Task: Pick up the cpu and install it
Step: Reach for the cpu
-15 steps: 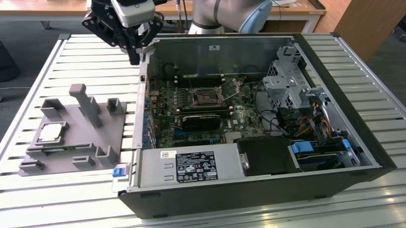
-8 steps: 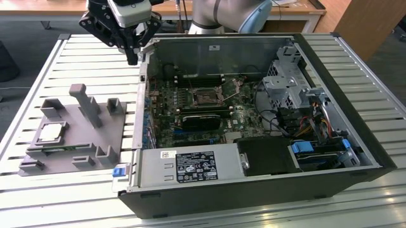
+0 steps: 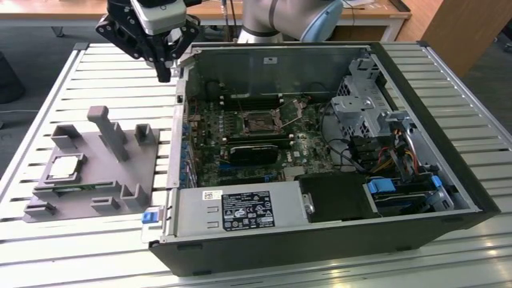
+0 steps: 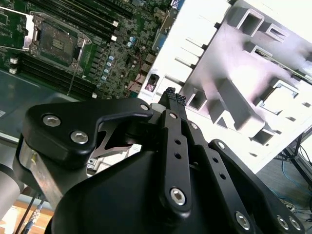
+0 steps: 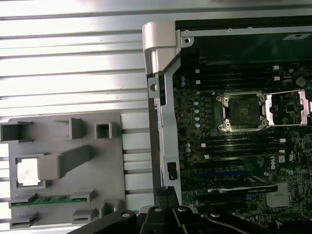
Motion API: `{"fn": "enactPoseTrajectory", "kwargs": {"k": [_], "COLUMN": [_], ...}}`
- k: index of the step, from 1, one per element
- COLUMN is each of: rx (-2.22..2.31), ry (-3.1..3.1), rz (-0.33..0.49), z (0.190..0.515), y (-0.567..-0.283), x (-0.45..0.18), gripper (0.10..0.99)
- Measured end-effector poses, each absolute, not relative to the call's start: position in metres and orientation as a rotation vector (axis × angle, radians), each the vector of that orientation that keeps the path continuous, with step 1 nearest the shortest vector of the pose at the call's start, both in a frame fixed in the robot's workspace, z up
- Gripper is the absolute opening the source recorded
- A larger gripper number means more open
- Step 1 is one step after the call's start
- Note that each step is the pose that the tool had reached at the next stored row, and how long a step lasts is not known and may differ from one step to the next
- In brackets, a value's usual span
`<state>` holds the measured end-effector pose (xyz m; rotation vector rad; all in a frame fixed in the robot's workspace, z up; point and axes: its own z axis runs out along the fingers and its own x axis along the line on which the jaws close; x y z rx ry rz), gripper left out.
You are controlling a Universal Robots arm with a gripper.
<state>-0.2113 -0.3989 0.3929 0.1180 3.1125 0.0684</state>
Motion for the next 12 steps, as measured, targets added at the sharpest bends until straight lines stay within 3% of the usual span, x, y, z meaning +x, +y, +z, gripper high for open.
{"fn": "enactPoseTrajectory", "kwargs": {"k": [12], "rx": [0.118], "ry": [3.112], "rz": [0.068], "z": [0.3927], "y": [-0.3989], "x": [-0.2192], "gripper": [0.106]}}
